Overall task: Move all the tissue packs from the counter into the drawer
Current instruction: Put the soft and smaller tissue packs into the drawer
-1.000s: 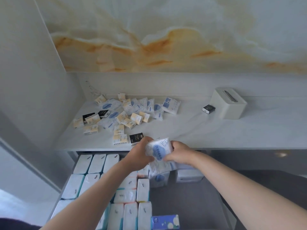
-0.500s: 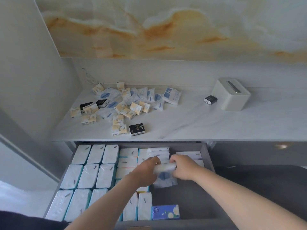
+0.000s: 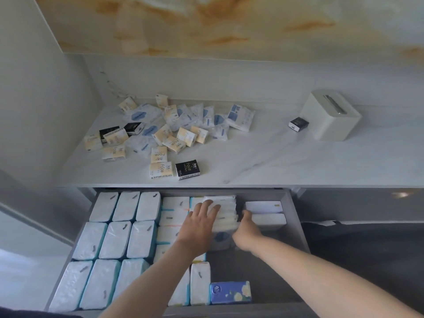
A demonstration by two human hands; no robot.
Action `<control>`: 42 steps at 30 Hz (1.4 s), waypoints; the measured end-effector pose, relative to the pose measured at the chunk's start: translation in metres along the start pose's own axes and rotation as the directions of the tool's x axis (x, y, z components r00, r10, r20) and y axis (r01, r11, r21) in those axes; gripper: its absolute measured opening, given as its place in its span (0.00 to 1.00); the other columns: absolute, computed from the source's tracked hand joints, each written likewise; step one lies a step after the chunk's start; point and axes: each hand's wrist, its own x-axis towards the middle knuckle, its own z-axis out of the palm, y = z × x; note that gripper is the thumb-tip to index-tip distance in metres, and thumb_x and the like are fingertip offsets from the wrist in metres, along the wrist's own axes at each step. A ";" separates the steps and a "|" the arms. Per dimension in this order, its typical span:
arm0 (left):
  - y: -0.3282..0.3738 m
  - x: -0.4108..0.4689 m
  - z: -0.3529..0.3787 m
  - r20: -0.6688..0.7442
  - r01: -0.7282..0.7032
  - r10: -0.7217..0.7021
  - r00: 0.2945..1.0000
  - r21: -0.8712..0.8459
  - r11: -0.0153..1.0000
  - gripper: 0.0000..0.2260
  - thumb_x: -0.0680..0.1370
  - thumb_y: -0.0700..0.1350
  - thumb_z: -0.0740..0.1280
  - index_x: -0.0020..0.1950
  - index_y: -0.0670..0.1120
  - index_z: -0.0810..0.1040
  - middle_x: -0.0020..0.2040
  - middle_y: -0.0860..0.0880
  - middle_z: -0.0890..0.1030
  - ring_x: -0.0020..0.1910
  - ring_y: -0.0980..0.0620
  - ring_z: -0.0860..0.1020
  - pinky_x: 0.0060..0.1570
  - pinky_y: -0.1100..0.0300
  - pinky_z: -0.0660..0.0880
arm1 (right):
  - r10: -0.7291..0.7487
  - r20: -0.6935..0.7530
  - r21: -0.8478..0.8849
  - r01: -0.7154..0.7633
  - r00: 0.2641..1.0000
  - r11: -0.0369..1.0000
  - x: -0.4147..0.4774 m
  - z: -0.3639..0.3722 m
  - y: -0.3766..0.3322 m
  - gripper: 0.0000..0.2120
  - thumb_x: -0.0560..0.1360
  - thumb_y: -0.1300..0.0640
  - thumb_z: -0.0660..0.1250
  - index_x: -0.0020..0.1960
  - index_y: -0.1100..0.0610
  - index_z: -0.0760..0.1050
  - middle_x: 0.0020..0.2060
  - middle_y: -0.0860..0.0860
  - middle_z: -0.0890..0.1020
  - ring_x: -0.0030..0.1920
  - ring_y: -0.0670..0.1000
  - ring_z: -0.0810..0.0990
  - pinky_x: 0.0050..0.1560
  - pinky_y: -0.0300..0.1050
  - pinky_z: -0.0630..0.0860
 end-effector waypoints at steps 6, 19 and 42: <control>-0.006 0.006 0.010 -0.008 -0.031 0.032 0.999 0.060 0.998 0.33 0.78 0.47 0.61 0.79 0.48 0.50 0.78 0.47 0.55 0.75 0.45 0.56 0.73 0.50 0.59 | -0.069 0.087 -0.087 0.076 0.994 0.993 -0.007 -0.004 -0.004 0.41 0.75 0.66 0.61 0.80 0.42 0.46 0.68 0.52 0.74 0.58 0.55 0.77 0.47 0.43 0.76; -0.002 0.008 -0.015 0.088 0.025 -0.009 0.996 -0.179 0.984 0.32 0.78 0.54 0.65 0.79 0.51 0.56 0.78 0.49 0.58 0.76 0.46 0.56 0.73 0.48 0.60 | -0.257 0.179 -0.486 0.312 0.950 0.816 -0.021 -0.052 -0.020 0.29 0.75 0.59 0.62 0.75 0.53 0.60 0.64 0.56 0.75 0.61 0.58 0.76 0.58 0.50 0.75; -0.042 0.189 -0.138 -0.007 0.090 -0.093 0.996 -0.195 0.977 0.28 0.80 0.46 0.61 0.79 0.47 0.56 0.79 0.48 0.57 0.78 0.49 0.56 0.74 0.51 0.59 | -0.495 -0.062 -0.617 0.357 0.867 0.701 0.117 -0.194 -0.164 0.37 0.76 0.61 0.64 0.80 0.57 0.50 0.80 0.53 0.46 0.79 0.56 0.53 0.74 0.56 0.61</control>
